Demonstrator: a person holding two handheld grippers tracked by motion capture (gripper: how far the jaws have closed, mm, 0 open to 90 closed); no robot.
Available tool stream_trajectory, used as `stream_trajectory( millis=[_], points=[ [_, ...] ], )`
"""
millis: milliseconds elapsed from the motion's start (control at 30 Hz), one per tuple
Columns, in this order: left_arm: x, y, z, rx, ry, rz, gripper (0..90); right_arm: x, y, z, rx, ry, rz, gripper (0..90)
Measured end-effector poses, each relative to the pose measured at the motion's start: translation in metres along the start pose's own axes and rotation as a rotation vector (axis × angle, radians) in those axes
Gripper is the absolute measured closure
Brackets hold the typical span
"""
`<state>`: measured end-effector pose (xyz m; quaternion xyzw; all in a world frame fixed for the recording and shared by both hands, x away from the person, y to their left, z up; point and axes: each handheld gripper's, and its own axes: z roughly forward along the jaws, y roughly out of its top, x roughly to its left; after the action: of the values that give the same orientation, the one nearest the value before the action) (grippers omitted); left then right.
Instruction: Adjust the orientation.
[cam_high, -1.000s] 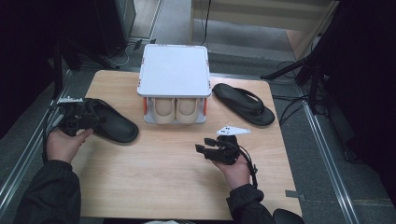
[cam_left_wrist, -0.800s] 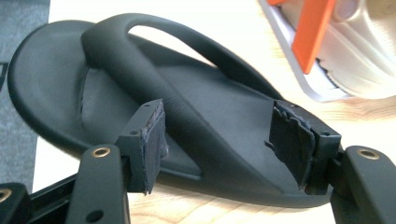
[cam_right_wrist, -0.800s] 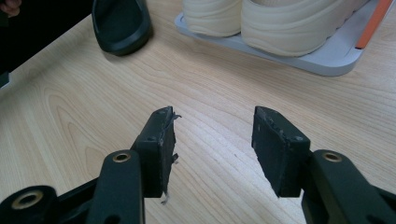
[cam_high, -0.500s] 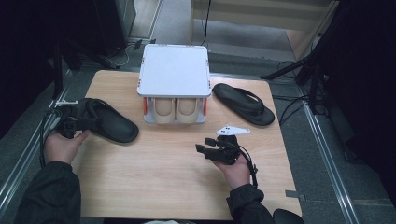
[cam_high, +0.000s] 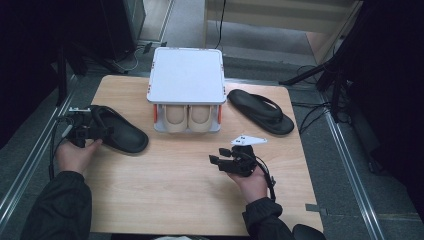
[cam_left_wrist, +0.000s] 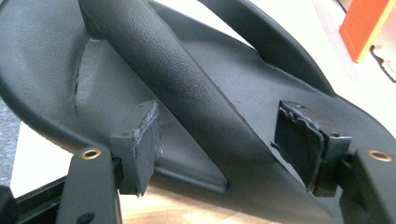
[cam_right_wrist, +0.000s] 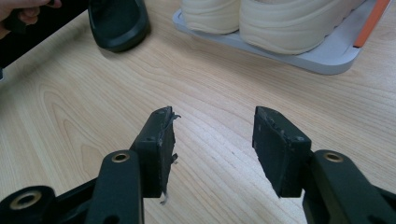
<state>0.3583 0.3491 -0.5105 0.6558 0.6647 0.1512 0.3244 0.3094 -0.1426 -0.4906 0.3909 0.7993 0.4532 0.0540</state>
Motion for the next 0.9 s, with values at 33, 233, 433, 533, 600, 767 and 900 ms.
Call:
stream_trajectory(
  millis=[33,233,433,533,600,767,900],
  points=[
    [0.000,0.000,0.001,0.001,-0.002,-0.004,31.0,0.000,0.000,0.000,0.002,-0.001,-0.002,49.2],
    [0.001,0.004,0.010,-0.001,0.018,-0.007,32.0,0.000,-0.001,0.000,0.004,-0.003,-0.001,49.2],
    [0.004,0.006,0.013,-0.002,0.016,-0.005,41.2,0.000,-0.001,0.000,0.005,-0.007,-0.004,49.1],
    [0.004,0.008,0.013,0.012,0.012,-0.011,43.8,0.000,-0.002,-0.001,0.004,-0.010,-0.004,49.1],
    [0.003,0.009,0.012,0.024,0.017,-0.018,45.1,-0.001,-0.002,-0.002,0.003,-0.011,-0.002,49.0],
    [0.005,0.011,0.011,0.047,0.019,-0.027,49.5,0.000,-0.002,-0.002,0.002,-0.013,-0.002,48.8],
    [0.009,0.012,0.009,0.055,0.012,-0.055,55.9,0.000,-0.002,-0.002,0.002,-0.015,-0.003,48.7]
  ],
)
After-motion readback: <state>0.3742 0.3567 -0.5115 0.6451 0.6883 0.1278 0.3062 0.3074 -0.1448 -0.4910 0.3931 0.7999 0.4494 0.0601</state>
